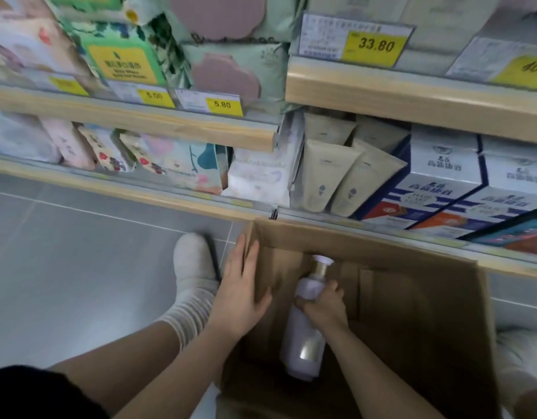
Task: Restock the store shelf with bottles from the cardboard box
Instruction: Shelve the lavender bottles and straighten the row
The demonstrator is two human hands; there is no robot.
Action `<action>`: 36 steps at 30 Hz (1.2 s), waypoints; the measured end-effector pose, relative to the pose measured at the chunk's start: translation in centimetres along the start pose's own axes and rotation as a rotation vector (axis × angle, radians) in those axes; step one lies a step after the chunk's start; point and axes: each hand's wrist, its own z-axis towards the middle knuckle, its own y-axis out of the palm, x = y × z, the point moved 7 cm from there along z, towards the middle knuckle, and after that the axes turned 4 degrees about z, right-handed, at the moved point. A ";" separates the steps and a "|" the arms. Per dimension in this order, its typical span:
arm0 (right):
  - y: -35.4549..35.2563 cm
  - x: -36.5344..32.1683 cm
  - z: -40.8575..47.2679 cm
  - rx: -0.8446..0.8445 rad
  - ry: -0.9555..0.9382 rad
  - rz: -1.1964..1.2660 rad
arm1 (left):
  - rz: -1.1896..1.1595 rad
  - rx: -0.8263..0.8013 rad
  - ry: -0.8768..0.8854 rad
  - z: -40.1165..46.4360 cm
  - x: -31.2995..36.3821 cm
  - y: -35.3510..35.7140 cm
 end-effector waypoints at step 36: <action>-34.7 -15.0 -27.4 0.539 -0.870 0.482 | -0.778 -0.311 0.212 3.1 27.3 -11.9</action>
